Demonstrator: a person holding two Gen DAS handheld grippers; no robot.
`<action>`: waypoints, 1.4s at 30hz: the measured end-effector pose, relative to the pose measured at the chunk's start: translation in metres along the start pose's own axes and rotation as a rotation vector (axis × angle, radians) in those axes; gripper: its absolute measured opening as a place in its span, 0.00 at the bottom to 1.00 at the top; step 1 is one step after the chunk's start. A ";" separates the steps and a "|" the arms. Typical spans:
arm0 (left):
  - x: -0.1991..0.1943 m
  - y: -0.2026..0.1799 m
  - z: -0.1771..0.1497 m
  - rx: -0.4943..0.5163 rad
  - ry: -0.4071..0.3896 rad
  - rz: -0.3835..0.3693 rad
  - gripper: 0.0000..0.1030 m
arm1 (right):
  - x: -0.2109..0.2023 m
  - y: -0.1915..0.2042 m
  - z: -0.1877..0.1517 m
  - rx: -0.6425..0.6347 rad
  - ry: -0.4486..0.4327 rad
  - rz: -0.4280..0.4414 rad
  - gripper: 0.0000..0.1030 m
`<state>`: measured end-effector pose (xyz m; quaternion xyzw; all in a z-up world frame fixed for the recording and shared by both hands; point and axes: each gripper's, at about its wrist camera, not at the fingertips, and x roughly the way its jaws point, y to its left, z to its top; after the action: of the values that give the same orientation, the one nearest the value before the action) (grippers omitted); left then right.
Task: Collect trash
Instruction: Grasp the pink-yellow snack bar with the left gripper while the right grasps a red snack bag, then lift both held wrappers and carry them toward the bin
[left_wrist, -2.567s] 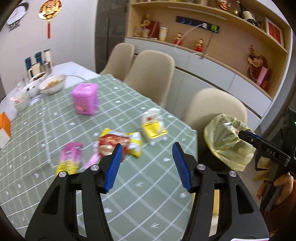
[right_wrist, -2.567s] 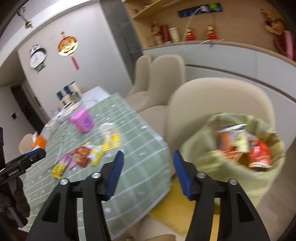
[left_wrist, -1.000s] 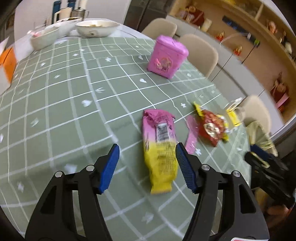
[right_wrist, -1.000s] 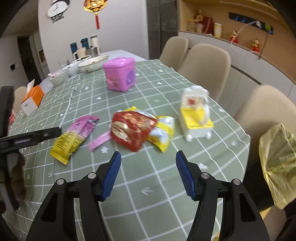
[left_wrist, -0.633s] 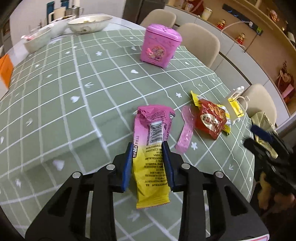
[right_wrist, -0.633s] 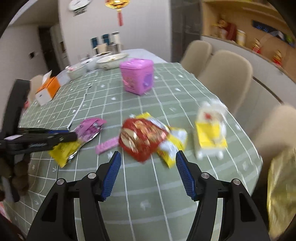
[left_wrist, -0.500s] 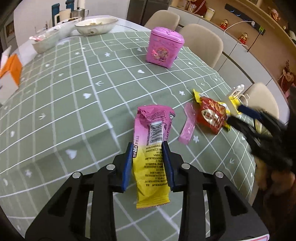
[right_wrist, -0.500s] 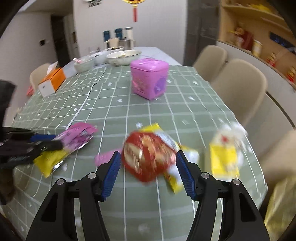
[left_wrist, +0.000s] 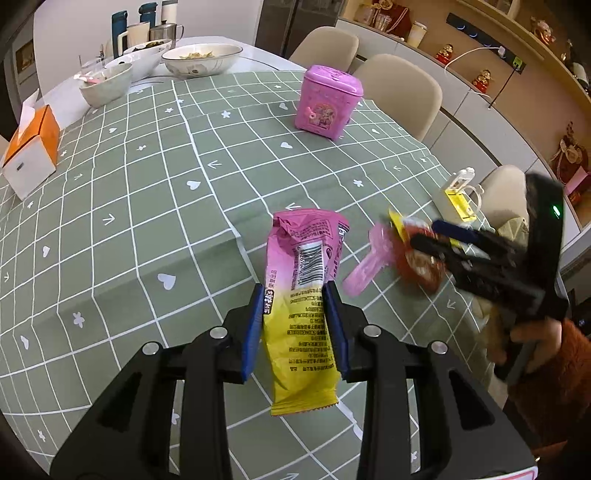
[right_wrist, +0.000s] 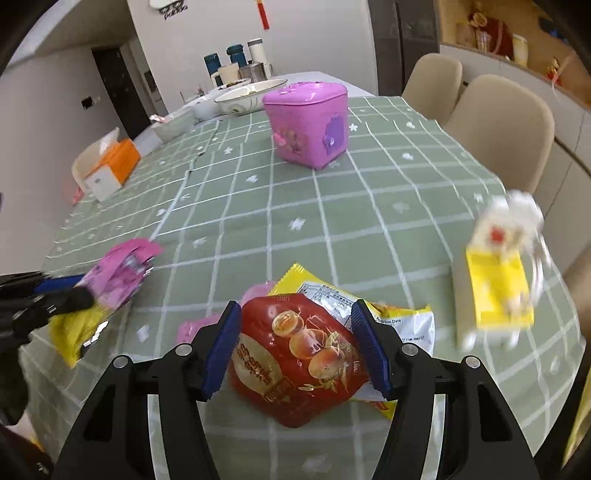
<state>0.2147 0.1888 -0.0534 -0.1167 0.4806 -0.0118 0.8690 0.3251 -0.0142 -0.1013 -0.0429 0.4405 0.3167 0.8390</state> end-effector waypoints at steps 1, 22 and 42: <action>0.001 0.000 0.001 0.002 0.001 -0.003 0.30 | -0.005 0.002 -0.005 0.007 -0.001 0.010 0.57; -0.011 0.014 -0.023 -0.047 0.019 0.005 0.30 | -0.016 0.047 -0.061 -0.272 0.065 -0.096 0.57; -0.026 -0.012 -0.015 -0.070 -0.047 -0.071 0.30 | -0.105 0.038 -0.045 -0.120 -0.053 -0.104 0.19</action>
<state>0.1892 0.1781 -0.0367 -0.1639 0.4558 -0.0230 0.8745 0.2280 -0.0513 -0.0400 -0.1077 0.3955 0.2993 0.8616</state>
